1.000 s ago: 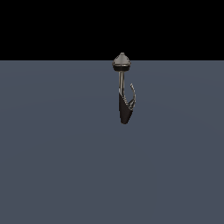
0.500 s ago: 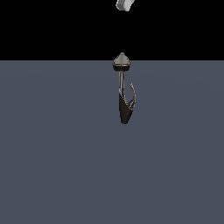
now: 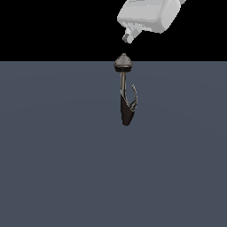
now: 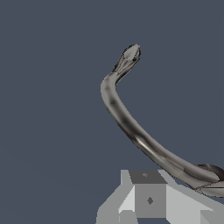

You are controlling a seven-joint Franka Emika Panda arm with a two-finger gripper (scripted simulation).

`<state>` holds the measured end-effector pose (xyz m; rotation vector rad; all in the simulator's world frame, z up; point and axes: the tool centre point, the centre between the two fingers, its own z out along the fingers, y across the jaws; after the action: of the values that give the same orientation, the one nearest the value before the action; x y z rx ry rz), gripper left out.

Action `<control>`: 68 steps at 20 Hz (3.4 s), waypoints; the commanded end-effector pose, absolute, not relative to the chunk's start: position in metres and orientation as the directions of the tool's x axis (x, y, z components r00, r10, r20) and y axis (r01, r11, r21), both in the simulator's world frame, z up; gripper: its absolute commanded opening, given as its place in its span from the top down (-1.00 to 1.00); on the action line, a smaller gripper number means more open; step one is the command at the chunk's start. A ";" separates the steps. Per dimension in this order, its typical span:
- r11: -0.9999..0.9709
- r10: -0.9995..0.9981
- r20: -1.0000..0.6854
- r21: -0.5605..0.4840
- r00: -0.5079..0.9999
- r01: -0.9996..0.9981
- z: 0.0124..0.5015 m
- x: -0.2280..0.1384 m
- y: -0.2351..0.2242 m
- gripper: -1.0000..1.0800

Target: Turn on the faucet by rotating a designated handle.

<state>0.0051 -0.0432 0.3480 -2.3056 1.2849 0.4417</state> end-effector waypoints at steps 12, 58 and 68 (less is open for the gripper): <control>-0.106 -0.747 -0.647 -0.112 0.153 -0.988 0.246 0.078 -0.075 1.00; 0.098 -0.707 -0.704 -0.008 -0.064 -0.995 0.183 0.052 -0.087 1.00; 0.092 -0.705 -0.707 -0.005 -0.061 -0.996 0.174 0.018 -0.091 1.00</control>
<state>0.0304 -0.0859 0.1836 -1.6766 1.8092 0.6641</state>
